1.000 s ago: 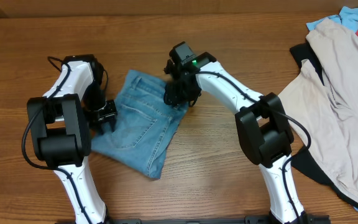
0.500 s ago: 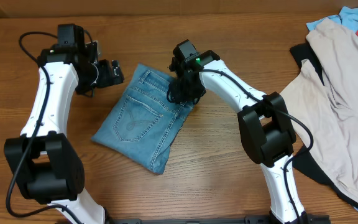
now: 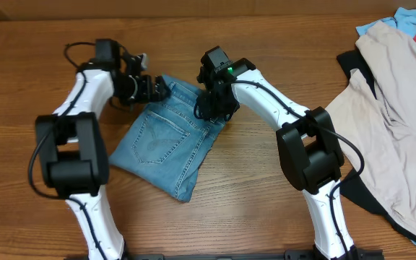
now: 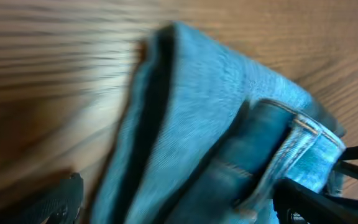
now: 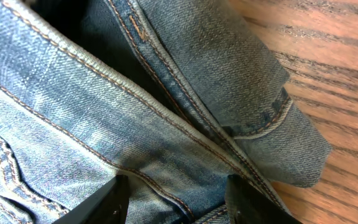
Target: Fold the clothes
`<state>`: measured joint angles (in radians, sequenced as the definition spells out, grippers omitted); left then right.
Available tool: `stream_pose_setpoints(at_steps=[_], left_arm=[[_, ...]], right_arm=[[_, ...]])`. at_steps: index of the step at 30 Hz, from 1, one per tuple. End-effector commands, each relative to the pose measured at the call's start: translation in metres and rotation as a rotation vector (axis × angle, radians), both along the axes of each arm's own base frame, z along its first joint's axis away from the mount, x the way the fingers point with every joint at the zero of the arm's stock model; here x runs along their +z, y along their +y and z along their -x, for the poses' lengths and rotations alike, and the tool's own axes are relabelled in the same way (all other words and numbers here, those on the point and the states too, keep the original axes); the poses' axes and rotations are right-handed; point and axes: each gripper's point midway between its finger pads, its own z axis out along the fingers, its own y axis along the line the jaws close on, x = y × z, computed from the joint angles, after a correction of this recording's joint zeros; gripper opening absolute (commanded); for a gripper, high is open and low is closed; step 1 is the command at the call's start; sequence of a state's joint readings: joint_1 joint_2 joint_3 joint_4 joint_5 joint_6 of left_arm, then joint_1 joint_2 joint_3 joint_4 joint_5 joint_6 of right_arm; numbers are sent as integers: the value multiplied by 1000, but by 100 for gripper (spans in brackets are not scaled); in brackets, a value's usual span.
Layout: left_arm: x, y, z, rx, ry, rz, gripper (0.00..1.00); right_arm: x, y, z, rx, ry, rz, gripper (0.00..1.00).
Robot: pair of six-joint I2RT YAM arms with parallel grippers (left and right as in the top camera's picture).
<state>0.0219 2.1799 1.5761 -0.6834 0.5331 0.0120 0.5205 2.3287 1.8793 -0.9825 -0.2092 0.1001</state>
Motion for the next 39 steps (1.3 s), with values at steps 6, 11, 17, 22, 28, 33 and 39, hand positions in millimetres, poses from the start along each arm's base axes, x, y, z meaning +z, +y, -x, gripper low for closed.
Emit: stream_pose_setpoints(at_steps=[6,11,17,22,28,33,39], left_arm=[[-53,-34,23,-130,96,-25,77],[-61,-34,36,-133,158,-33,13],[-61,-3,48,-52,244,-139,4],[-48,35,54,65,296,-218,4],[-9,80,50,255,282,-188,4],[9,135,51,441,276,-158,4],[4,215,63,653,283,-259,4]], right_arm=[[-8,-27,-3,-42,-3,93,54],[-9,-29,0,-41,12,102,54],[-1,-35,2,-49,20,116,55],[64,-52,-26,-124,-120,139,59],[152,-77,-51,-206,-278,73,64],[169,-103,-46,-274,-263,77,64],[164,-111,-39,-280,-224,100,63]])
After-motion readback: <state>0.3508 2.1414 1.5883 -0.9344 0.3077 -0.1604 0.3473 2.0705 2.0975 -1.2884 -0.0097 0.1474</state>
